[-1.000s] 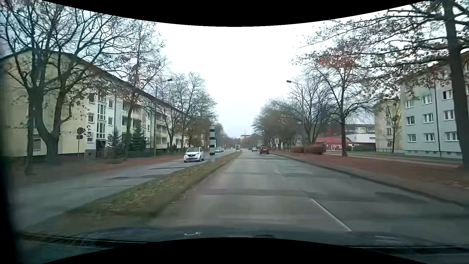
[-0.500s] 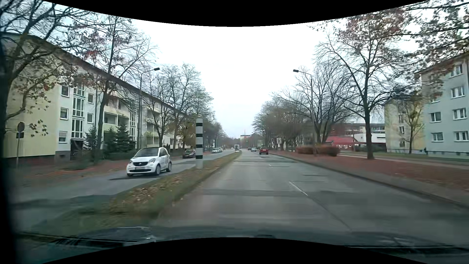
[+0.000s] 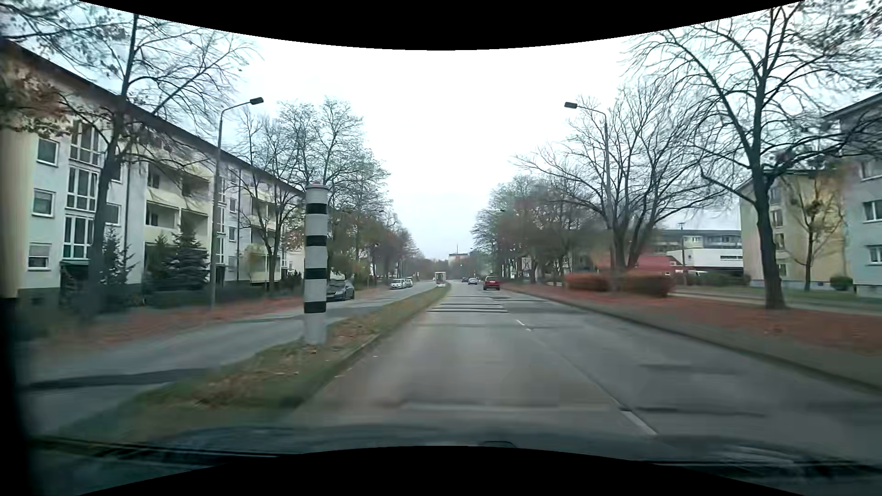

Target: Follow the waypoints while adhering to traffic rules and regulations

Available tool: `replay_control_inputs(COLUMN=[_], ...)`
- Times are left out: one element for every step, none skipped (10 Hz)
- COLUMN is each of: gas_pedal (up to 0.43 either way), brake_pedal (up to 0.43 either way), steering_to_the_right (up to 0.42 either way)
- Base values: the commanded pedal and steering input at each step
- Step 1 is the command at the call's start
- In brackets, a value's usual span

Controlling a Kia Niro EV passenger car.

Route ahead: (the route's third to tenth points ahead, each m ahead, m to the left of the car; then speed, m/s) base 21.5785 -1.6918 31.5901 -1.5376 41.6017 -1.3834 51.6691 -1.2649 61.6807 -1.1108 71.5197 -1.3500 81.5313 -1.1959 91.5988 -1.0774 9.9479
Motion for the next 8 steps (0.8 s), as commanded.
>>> replay_control_inputs(gas_pedal=[0.130, 0.130, 0.130, 0.130, 0.130, 0.130, 0.130, 0.130], brake_pedal=[0.000, 0.000, 0.000, 0.000, 0.000, 0.000, 0.000, 0.000], steering_to_the_right=[0.007, 0.005, 0.004, 0.004, 0.003, 0.003, 0.003, 0.001])
